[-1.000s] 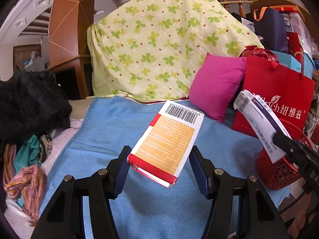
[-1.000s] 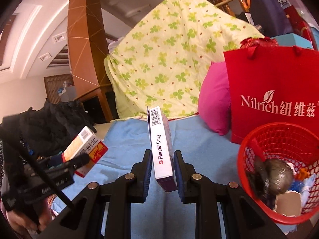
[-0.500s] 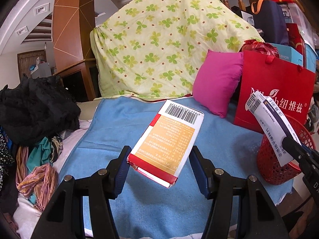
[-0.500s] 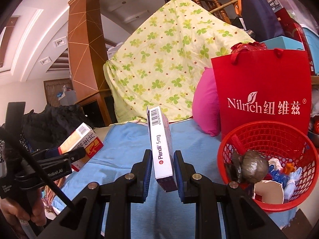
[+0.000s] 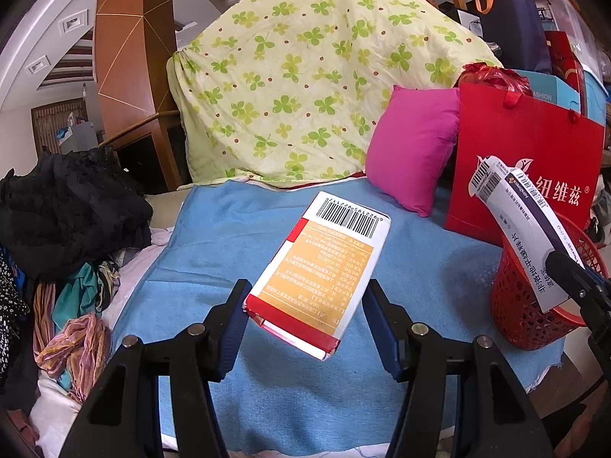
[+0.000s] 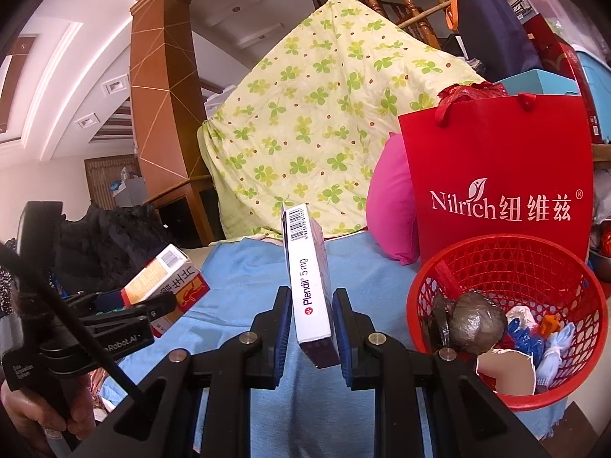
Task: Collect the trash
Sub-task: 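Lift both medicine boxes and carry them toward the red basket, then carry the orange-and-white box with the left tool over the basket while the right tool carries the Plendil box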
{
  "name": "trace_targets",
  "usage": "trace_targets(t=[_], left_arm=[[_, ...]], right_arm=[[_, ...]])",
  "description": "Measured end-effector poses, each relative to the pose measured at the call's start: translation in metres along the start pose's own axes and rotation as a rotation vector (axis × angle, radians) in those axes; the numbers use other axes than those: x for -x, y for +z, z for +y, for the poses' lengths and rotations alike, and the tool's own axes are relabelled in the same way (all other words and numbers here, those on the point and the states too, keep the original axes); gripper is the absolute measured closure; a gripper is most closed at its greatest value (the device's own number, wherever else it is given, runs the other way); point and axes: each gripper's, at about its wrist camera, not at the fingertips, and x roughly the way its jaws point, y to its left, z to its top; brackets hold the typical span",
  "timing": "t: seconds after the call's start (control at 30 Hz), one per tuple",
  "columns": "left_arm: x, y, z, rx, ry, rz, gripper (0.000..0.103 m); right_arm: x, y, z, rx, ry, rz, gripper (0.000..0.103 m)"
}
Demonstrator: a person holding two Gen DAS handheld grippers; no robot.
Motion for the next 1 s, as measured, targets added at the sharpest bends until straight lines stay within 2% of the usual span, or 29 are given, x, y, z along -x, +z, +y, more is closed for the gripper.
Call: trace_targets(t=[1.0], left_arm=[[-0.003, 0.001, -0.032, -0.085, -0.019, 0.01, 0.042]], right_arm=[[0.024, 0.002, -0.031, -0.031, -0.018, -0.035, 0.079]])
